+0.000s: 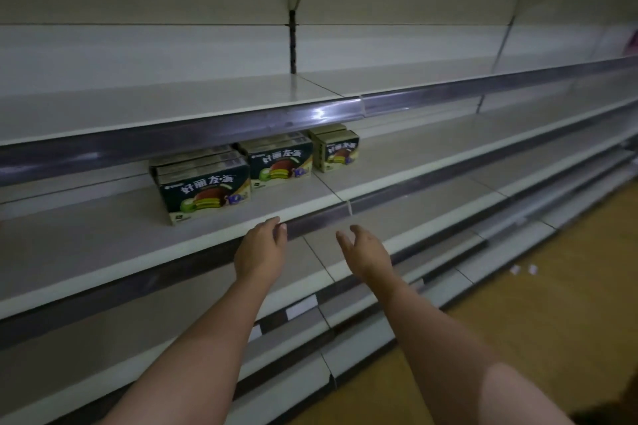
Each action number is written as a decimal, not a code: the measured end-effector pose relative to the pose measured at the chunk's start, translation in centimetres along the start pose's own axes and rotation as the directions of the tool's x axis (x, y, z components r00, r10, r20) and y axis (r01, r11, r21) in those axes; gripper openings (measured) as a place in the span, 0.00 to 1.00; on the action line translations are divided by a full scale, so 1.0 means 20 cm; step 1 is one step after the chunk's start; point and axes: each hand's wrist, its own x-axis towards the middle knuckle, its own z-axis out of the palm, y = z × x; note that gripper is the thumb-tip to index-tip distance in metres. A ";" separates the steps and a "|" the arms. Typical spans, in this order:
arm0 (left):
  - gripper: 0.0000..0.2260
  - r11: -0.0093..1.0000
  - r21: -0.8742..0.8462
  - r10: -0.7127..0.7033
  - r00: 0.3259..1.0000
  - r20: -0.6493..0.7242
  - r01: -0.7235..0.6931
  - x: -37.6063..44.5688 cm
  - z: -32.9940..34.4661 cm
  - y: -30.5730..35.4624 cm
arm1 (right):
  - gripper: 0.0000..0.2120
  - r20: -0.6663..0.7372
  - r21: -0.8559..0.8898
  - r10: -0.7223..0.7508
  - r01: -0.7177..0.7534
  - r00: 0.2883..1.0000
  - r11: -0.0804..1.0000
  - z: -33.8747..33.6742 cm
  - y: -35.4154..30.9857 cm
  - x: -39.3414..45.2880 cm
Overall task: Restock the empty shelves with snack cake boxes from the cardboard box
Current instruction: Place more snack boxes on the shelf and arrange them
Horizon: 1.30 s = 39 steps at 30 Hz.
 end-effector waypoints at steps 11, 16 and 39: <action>0.21 0.986 -0.060 0.166 0.880 0.445 -0.156 -0.29 0.46 0.35 | 0.29 -0.150 0.037 0.349 -0.347 0.925 0.937 -0.29 0.61 -0.42; 0.21 0.949 -0.124 0.308 0.771 0.557 -0.290 -0.50 0.70 0.66 | 0.27 -0.220 0.112 0.483 -0.470 0.847 0.876 -0.47 0.92 -0.66; 0.20 0.816 -0.288 0.516 0.407 0.754 -0.501 -1.68 1.61 1.95 | 0.20 -0.339 0.362 0.840 -0.766 0.423 0.531 -1.36 2.29 -1.77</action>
